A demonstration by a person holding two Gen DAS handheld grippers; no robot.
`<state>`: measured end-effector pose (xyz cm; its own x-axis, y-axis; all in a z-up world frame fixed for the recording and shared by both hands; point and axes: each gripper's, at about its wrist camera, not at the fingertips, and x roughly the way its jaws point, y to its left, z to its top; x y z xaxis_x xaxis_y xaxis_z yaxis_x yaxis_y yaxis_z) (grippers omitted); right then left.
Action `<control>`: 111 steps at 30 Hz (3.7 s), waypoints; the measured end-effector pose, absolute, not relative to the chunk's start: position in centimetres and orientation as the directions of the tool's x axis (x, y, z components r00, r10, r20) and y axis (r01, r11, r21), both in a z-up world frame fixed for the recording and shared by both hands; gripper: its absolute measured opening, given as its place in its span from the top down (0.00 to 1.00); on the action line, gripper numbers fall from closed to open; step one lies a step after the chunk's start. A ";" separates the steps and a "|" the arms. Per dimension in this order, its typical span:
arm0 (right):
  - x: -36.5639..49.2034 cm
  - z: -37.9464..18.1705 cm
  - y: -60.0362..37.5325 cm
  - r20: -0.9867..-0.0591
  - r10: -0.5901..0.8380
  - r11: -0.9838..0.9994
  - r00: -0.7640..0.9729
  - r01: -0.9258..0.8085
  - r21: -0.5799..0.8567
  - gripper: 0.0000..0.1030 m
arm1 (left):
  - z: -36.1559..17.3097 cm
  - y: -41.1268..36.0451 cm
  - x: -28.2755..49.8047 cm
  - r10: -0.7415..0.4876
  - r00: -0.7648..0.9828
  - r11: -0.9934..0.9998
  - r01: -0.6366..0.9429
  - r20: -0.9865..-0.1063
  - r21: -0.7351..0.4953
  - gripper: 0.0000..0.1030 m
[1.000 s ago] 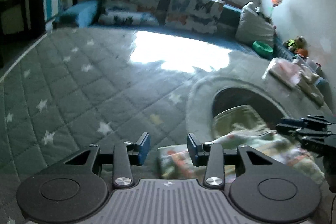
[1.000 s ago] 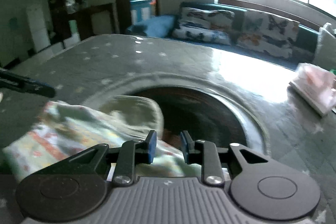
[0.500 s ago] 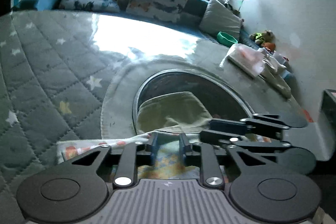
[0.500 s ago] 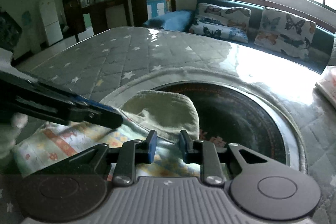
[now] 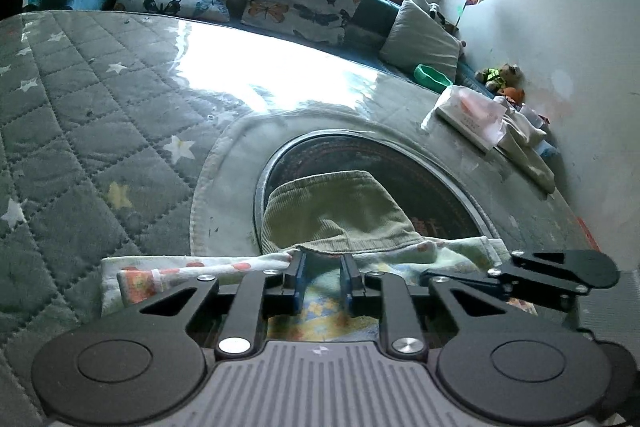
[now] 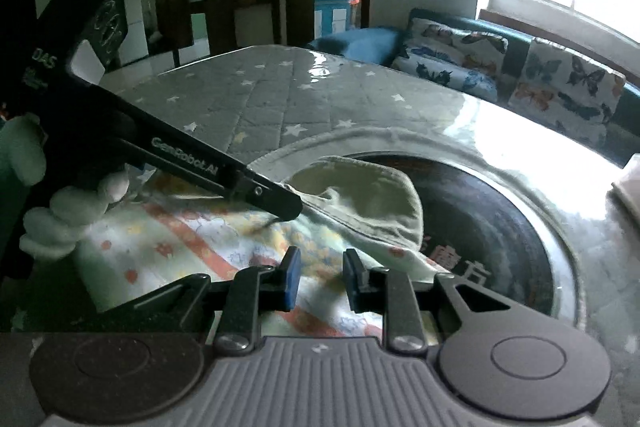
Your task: Fold clothes
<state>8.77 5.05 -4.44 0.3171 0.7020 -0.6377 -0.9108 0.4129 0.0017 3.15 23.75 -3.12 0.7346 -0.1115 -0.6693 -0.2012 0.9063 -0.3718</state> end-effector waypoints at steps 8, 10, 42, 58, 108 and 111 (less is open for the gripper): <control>7.0 -5.3 5.5 -0.631 0.728 0.371 0.269 -0.928 0.033 0.77 | -3.2 23.9 3.2 -0.111 0.736 0.904 -0.205 -0.667 -0.376 0.80; 6.5 -5.2 5.3 -0.634 0.726 0.364 0.265 -0.931 0.028 0.77 | -3.2 23.9 3.2 -0.111 0.736 0.904 -0.205 -0.668 -0.376 0.80; 1.9 -3.6 6.1 -0.597 0.776 0.278 0.204 -0.960 0.033 0.77 | -3.3 24.6 3.6 -0.147 0.726 0.896 -0.190 -0.672 -0.402 0.80; -1.0 -5.0 6.3 -0.611 0.778 0.208 0.144 -0.978 0.035 0.77 | -3.4 24.6 3.6 -0.150 0.726 0.900 -0.181 -0.672 -0.396 0.81; 9.8 -3.6 -2.3 -0.654 0.636 0.596 0.411 -0.800 0.077 0.77 | -1.1 23.1 -7.1 0.011 0.793 0.933 -0.227 -0.609 -0.279 0.66; 10.8 -4.5 -1.5 -0.669 0.619 0.611 0.410 -0.787 0.083 0.77 | -1.7 23.9 -5.5 0.013 0.776 0.932 -0.238 -0.631 -0.273 0.66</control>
<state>10.85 -1.52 -4.54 0.4105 0.6195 -0.6691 -0.7872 0.6111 0.0830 -5.52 23.89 -1.73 0.7760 0.0131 -0.6306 -0.2379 0.9320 -0.2734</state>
